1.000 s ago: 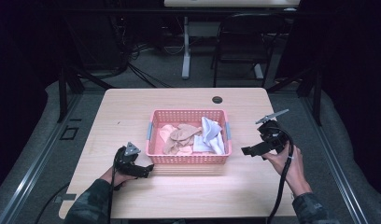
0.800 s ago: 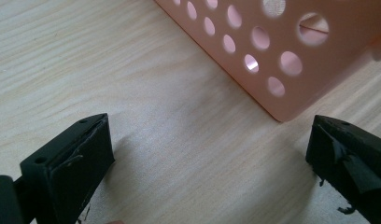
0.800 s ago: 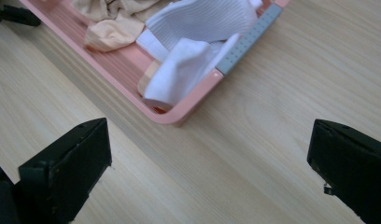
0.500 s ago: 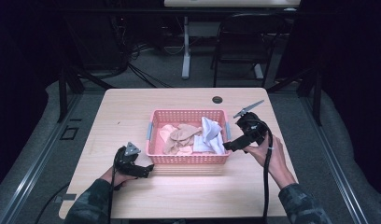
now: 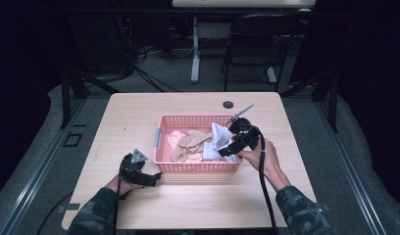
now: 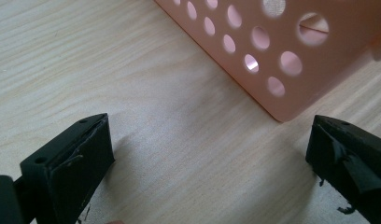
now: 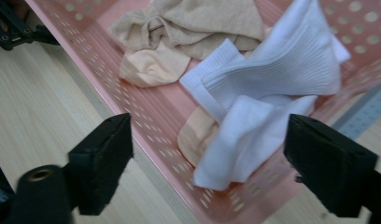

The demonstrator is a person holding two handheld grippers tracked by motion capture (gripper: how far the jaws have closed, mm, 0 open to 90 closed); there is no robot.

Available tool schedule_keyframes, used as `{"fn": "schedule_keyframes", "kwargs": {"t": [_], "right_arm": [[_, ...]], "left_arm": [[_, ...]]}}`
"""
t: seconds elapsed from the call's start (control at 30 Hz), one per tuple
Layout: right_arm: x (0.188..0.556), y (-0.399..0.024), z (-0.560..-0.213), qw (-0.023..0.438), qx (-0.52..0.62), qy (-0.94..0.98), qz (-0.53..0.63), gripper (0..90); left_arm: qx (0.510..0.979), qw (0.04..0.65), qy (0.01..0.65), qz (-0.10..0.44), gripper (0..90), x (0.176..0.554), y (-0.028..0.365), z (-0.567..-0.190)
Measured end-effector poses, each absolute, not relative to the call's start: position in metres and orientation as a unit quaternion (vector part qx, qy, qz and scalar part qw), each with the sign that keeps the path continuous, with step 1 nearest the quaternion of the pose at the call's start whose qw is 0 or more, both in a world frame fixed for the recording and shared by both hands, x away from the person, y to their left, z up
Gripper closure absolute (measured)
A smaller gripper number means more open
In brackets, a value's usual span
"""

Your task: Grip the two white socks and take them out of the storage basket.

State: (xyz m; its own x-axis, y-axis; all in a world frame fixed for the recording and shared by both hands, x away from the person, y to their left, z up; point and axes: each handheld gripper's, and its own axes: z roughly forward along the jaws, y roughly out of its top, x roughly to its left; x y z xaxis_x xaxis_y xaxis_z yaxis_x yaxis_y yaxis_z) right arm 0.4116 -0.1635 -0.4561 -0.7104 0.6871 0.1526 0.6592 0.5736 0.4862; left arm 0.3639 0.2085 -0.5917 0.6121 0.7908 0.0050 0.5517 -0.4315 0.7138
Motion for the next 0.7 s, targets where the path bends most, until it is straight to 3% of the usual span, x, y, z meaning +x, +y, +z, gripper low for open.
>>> {"fn": "schedule_keyframes", "kwargs": {"t": [0.07, 0.33, 0.43, 0.6, 0.7], "right_arm": [[0.413, -0.160, -0.462, 0.022, 0.384, 0.887, 0.256, 28.3], [0.420, -0.149, -0.481, 0.040, 0.408, 0.890, 0.201, 48.9], [0.422, -0.148, -0.485, 0.038, 0.413, 0.890, 0.187, 54.5], [0.423, -0.144, -0.497, 0.032, 0.419, 0.894, 0.155, 55.7], [0.424, -0.143, -0.503, 0.022, 0.421, 0.894, 0.154, 63.3]], "left_arm": [[0.828, 0.347, 0.405, 0.173, 0.5, 0.364, 0.208, -0.592], [0.828, 0.347, 0.405, 0.172, 0.4, 0.364, 0.208, -0.592], [0.829, 0.346, 0.405, 0.172, 0.5, 0.364, 0.208, -0.592], [0.828, 0.347, 0.405, 0.172, 0.5, 0.364, 0.208, -0.592], [0.828, 0.347, 0.405, 0.172, 0.5, 0.364, 0.208, -0.592]]}}
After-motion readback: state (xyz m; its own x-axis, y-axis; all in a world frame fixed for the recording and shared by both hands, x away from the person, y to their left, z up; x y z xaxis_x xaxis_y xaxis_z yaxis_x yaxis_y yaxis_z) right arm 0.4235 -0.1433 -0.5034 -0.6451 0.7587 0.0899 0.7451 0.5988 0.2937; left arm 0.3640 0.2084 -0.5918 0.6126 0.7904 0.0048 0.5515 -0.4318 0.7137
